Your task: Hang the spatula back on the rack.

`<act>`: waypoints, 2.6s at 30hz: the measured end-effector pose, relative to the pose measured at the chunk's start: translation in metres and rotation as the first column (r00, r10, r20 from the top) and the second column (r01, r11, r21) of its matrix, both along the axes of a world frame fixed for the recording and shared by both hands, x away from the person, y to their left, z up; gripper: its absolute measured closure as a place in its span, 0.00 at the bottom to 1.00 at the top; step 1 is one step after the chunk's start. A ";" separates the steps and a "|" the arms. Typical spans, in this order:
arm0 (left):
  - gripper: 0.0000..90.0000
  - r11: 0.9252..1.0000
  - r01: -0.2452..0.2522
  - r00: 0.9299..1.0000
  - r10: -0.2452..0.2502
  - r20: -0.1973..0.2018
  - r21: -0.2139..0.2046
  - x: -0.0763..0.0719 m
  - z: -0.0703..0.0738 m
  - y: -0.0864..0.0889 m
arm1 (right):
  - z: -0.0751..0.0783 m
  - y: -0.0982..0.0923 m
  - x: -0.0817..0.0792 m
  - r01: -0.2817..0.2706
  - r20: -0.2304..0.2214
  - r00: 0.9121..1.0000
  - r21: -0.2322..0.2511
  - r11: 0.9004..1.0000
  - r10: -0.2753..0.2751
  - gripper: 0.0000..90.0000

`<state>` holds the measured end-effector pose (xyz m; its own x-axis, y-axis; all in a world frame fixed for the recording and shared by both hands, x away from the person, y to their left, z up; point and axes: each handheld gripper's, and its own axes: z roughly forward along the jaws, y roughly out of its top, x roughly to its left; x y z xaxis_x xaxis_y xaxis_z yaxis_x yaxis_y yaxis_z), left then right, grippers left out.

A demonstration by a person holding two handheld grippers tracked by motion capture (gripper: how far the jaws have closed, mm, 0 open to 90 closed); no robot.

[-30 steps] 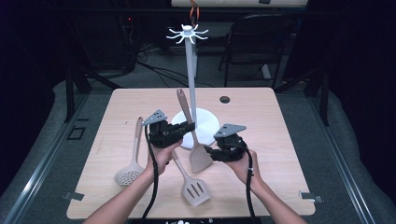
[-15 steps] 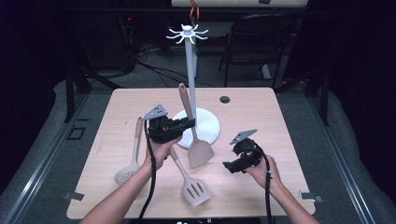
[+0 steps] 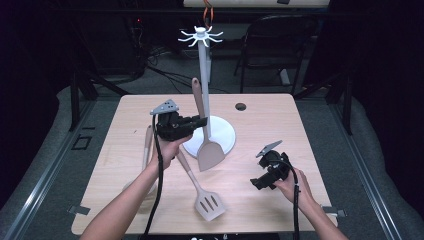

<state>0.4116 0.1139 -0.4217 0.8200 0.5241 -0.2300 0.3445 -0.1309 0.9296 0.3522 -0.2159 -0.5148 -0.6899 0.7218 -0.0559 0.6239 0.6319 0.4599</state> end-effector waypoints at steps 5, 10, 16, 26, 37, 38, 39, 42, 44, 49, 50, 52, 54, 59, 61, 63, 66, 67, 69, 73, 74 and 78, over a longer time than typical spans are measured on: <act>0.86 1.000 0.016 1.000 -0.016 0.014 0.014 0.005 0.008 -0.005 | 0.002 -0.004 0.001 0.017 0.009 1.000 -0.009 1.000 -0.017 0.01; 0.86 0.999 0.025 0.999 -0.026 0.023 0.019 0.009 0.014 -0.008 | 0.001 -0.005 0.002 0.018 0.010 1.000 -0.017 1.000 -0.018 0.00; 0.86 0.998 0.051 0.998 -0.052 0.046 0.032 0.013 0.025 -0.012 | 0.000 -0.003 0.005 0.000 0.004 1.000 -0.045 0.999 0.000 0.00; 0.86 0.998 0.049 0.997 -0.052 0.057 0.044 0.025 0.038 -0.014 | 0.001 -0.003 0.006 -0.004 0.000 1.000 -0.048 0.999 0.004 0.00; 0.86 0.996 0.060 0.995 -0.066 0.075 0.069 0.032 0.052 -0.019 | 0.001 -0.001 0.007 -0.018 -0.012 1.000 -0.042 0.999 0.017 0.00; 0.86 0.996 0.060 0.995 -0.065 0.077 0.071 0.032 0.053 -0.020 | 0.001 -0.001 0.006 -0.015 -0.005 1.000 -0.055 0.998 0.015 0.00; 0.86 0.996 0.060 0.995 -0.066 0.080 0.070 0.033 0.054 -0.021 | 0.000 0.000 0.006 -0.022 -0.005 1.000 -0.053 0.998 0.022 0.00; 0.86 0.996 0.063 0.994 -0.068 0.085 0.068 0.035 0.057 -0.022 | 0.001 0.002 0.004 -0.025 -0.001 1.000 -0.048 0.999 0.025 0.00; 0.86 0.995 0.064 0.994 -0.071 0.084 0.074 0.036 0.059 -0.024 | 0.001 0.002 0.005 -0.035 0.002 0.999 -0.055 0.998 0.035 0.00; 0.86 0.995 0.062 0.994 -0.068 0.090 0.076 0.038 0.063 -0.026 | 0.000 0.002 0.005 -0.033 -0.006 0.999 -0.053 0.998 0.032 0.00; 0.86 0.995 0.060 0.994 -0.067 0.092 0.075 0.039 0.064 -0.026 | 0.000 0.002 0.005 -0.034 -0.006 0.999 -0.060 0.998 0.033 0.00; 0.86 0.995 0.060 0.994 -0.067 0.090 0.077 0.040 0.065 -0.026 | 0.000 0.003 0.004 -0.039 -0.007 0.999 -0.066 0.997 0.038 0.00; 0.86 0.996 0.062 0.994 -0.068 0.091 0.072 0.041 0.066 -0.026 | 0.000 0.003 0.004 -0.040 -0.007 0.999 -0.069 0.997 0.039 0.00; 0.86 0.996 0.056 0.994 -0.063 0.090 0.070 0.043 0.068 -0.025 | -0.001 0.004 0.004 -0.042 -0.012 0.999 -0.069 0.997 0.042 0.00; 0.86 0.996 0.056 0.994 -0.061 0.086 0.064 0.044 0.069 -0.024 | -0.001 0.004 0.004 -0.043 -0.011 0.999 -0.073 0.996 0.043 0.00; 0.86 0.997 0.058 0.995 -0.062 0.081 0.058 0.045 0.069 -0.023 | -0.001 0.004 0.004 -0.044 -0.011 0.999 -0.072 0.996 0.044 0.00; 0.86 0.997 0.052 0.996 -0.056 0.075 0.055 0.047 0.068 -0.022 | -0.003 0.005 0.003 -0.035 -0.005 0.999 -0.044 0.998 0.035 0.00; 0.86 0.997 0.053 0.996 -0.056 0.074 0.051 0.048 0.068 -0.022 | -0.003 0.005 0.003 -0.038 -0.007 0.999 -0.045 0.998 0.038 0.00; 0.86 0.998 0.050 0.996 -0.054 0.068 0.049 0.049 0.067 -0.022 | -0.002 0.005 0.003 -0.050 -0.015 0.999 -0.067 0.996 0.049 0.00; 0.86 0.998 0.048 0.997 -0.050 0.065 0.046 0.052 0.066 -0.022 | -0.002 0.006 0.003 -0.057 -0.015 0.998 -0.074 0.996 0.056 0.00; 0.86 0.998 0.046 0.997 -0.049 0.066 0.050 0.053 0.066 -0.022 | -0.002 0.007 0.003 -0.056 -0.013 0.998 -0.073 0.996 0.055 0.00; 0.86 0.998 0.035 0.997 -0.039 0.065 0.057 0.055 0.065 -0.021 | -0.002 0.006 0.003 -0.056 -0.013 0.998 -0.075 0.996 0.055 0.00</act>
<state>0.4668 0.0926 -0.3566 0.8514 0.5038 -0.1463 0.2768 -0.1945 0.9410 0.3552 -0.2099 -0.5167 -0.7299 0.6761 -0.1009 0.5914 0.6986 0.4027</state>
